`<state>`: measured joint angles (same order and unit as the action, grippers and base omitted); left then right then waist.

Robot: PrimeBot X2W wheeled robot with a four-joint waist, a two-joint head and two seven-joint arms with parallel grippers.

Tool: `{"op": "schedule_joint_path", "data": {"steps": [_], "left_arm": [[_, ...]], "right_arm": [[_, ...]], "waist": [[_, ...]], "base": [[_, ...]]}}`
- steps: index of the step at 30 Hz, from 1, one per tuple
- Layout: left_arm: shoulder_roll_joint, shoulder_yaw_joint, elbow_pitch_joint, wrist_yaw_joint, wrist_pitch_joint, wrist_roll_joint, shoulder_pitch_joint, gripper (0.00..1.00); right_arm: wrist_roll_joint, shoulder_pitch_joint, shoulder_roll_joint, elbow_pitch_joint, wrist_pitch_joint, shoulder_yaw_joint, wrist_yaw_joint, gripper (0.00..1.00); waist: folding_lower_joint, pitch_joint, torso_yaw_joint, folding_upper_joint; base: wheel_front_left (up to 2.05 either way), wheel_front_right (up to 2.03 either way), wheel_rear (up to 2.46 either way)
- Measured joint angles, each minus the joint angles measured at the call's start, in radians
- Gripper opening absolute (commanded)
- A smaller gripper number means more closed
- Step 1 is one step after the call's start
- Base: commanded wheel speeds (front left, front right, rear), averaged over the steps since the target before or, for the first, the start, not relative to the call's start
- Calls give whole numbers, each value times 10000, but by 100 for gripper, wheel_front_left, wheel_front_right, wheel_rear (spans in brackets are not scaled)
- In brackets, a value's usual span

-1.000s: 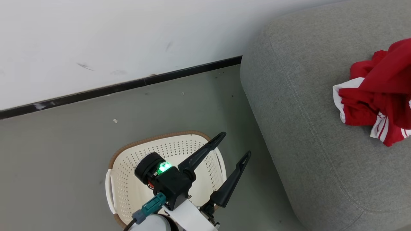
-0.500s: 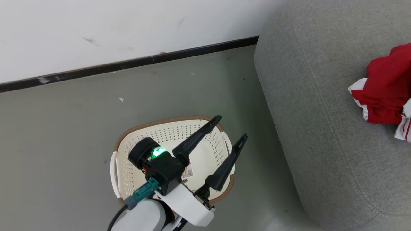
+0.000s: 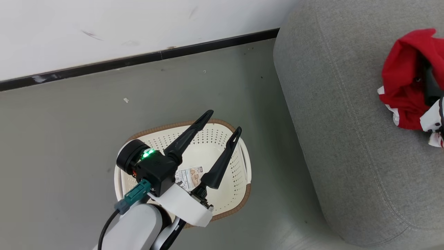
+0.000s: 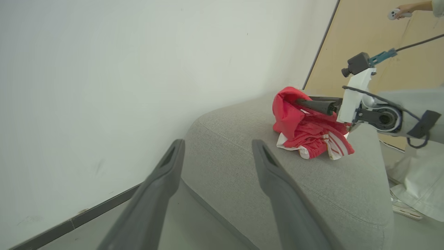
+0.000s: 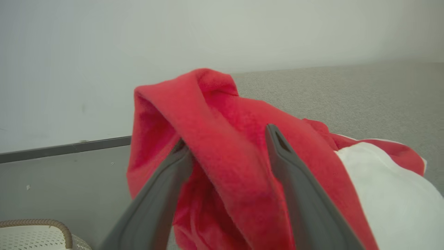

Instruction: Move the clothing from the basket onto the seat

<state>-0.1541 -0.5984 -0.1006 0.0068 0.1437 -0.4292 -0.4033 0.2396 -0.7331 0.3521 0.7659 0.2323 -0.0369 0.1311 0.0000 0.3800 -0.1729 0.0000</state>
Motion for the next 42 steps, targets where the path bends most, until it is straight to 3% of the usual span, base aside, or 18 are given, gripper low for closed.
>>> {"op": "schedule_joint_path", "data": {"steps": [13,20,30,42], "left_arm": [[-155,439,702,96,378,-104,47,100],[-267,811,1026,288,604,-251,453,100],[-384,1685,1522,782,880,-575,1279,100],[-554,2892,1944,1547,1043,-700,2388,100]], "right_arm": [[-27,1230,-104,-1072,186,274,0,100],[-27,1635,-441,-2541,198,635,0,100],[-251,2673,-1337,-4303,201,403,0,100],[-861,3847,-2069,-5348,201,-612,0,100]], "waist": [[0,-439,-363,0],[0,-822,-493,0],[0,-1521,-483,0],[0,-2296,-185,0]], "base": [[0,0,0],[0,0,0],[0,0,0],[0,0,0]]}}
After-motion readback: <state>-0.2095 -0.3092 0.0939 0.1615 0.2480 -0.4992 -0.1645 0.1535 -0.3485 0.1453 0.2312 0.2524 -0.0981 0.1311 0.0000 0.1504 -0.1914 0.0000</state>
